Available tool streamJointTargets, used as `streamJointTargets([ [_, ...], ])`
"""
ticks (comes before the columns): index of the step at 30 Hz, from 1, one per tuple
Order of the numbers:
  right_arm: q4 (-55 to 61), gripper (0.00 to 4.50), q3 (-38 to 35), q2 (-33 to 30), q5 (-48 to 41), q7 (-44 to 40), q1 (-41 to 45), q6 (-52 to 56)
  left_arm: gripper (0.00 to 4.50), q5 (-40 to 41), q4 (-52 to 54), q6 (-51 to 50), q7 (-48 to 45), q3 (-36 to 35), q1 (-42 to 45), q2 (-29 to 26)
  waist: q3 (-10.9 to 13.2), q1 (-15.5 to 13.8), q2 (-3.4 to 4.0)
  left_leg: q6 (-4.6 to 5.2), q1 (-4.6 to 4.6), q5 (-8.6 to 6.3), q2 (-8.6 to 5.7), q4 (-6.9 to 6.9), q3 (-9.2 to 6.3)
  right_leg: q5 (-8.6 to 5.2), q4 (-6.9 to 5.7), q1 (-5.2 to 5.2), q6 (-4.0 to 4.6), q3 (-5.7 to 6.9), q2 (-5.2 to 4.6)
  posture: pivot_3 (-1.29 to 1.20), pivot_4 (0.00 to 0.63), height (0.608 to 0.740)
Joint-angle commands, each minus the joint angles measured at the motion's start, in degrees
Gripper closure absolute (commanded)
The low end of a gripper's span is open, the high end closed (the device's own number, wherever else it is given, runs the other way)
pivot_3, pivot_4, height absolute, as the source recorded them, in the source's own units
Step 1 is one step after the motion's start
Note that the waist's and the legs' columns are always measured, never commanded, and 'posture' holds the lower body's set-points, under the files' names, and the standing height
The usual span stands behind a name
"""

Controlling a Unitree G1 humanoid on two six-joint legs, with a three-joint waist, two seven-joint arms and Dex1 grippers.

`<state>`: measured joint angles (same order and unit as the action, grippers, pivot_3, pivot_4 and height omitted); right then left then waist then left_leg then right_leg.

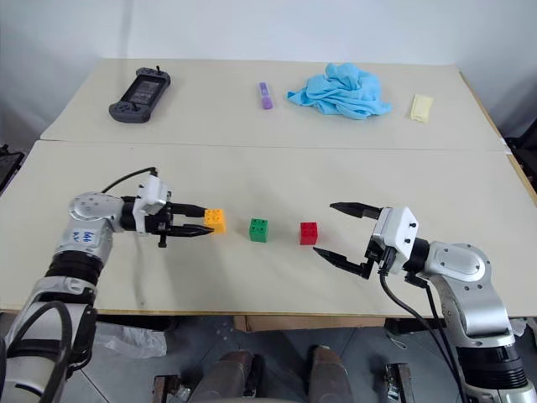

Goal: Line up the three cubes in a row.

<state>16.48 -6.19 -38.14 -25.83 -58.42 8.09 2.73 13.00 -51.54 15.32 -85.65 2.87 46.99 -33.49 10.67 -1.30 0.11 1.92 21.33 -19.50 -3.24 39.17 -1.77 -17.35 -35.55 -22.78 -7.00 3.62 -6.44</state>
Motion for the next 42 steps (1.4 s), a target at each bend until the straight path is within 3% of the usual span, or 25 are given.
streamJointTargets([
  [1,3.71,0.0,-1.62,-0.37,-1.13,1.34,-1.26,0.63,3.04,-2.21,-5.6,4.64,-2.15,0.04,3.39,0.01,0.0,0.0,0.0,0.0,0.0,0.0,0.0,0.0,0.0,0.0,-0.01,0.0,0.0,0.01,0.0,0.0,0.15,0.74],
  [9,6.09,0.0,-2.44,-0.51,-0.98,2.72,-4.52,1.46,3.04,-4.21,-11.05,6.14,-5.33,-0.1,5.32,-1.85,0.0,-0.02,-0.01,0.05,-0.01,0.0,-0.02,-0.01,0.02,0.0,-0.05,-0.02,-0.01,-0.01,-0.01,0.0,0.15,0.74],
  [21,3.69,0.0,-2.23,-0.65,-0.78,1.72,-4.15,0.95,3.04,-3.0,-8.87,1.96,-6.85,2.01,3.09,-3.29,0.0,-0.01,-0.01,0.06,-0.02,0.0,-0.02,0.0,0.02,0.0,-0.07,-0.02,-0.01,-0.04,-0.02,0.0,0.15,0.74],
  [27,0.56,0.0,-1.44,-0.45,-0.21,0.3,-2.38,-0.09,1.22,-1.79,-6.07,0.71,-6.45,0.71,1.23,-4.96,0.0,0.1,-0.01,0.05,-0.03,0.0,0.0,-0.01,0.01,0.0,-0.07,-0.02,0.0,-0.05,-0.02,0.0,0.15,0.74],
  [31,-2.1,0.0,-2.19,-2.17,-0.89,-3.09,-0.38,-0.7,0.03,3.23,0.41,1.07,-3.37,-5.68,-1.95,-8.42,0.0,0.2,-0.01,0.05,-0.02,0.0,0.01,0.0,0.0,0.0,-0.06,-0.04,0.0,-0.07,-0.08,0.0,0.15,0.74],
  [37,-8.28,0.0,-4.37,-5.93,-3.93,-9.63,5.45,-1.0,0.03,7.41,14.3,-4.51,-0.66,-11.06,-9.67,-13.68,0.0,0.84,0.01,0.05,-0.02,-0.01,0.05,-0.02,-0.01,0.0,-0.01,-0.03,0.0,-0.26,-0.23,0.0,0.15,0.74],
  [42,-13.13,0.0,-2.91,-10.07,-3.46,-15.97,9.5,0.13,0.03,6.78,18.48,-3.25,1.74,-13.27,-12.05,-15.94,0.01,0.34,0.02,0.04,-0.01,-0.01,0.05,-0.01,-0.09,0.0,0.01,-0.02,0.0,-0.54,-0.23,0.0,0.15,0.74],
])
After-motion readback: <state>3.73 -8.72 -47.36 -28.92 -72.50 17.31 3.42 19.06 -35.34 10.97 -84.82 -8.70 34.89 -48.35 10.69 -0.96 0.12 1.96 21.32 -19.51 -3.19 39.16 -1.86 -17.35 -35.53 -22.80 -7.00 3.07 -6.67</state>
